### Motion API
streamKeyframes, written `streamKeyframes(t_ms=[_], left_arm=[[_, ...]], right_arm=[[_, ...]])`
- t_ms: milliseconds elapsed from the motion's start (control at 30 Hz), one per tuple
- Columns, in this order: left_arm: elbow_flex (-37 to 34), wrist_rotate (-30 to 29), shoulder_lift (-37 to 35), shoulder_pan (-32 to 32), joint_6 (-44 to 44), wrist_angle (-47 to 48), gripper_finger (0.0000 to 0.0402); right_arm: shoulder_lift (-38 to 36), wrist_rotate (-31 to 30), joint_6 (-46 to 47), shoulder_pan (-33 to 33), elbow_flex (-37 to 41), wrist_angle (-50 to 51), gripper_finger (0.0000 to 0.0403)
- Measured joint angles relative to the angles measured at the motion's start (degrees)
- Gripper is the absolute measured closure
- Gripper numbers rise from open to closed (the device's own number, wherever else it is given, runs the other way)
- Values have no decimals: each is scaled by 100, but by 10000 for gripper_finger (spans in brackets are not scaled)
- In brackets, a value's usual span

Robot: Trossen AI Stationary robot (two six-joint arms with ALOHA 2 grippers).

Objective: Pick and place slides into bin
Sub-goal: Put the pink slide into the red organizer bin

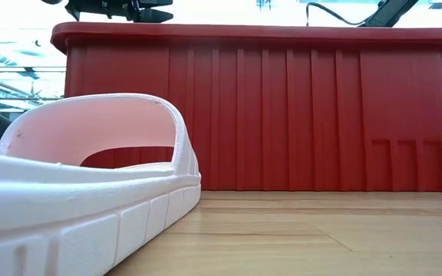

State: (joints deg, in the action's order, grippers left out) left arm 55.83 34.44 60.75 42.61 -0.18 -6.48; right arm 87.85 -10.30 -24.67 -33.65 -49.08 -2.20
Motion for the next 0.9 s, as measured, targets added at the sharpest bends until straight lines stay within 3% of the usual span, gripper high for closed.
streamKeyframes(t_ms=[900], left_arm=[[2,28,0,0,-64,60,153]], right_arm=[[1,293,312,1,-4,407,190]])
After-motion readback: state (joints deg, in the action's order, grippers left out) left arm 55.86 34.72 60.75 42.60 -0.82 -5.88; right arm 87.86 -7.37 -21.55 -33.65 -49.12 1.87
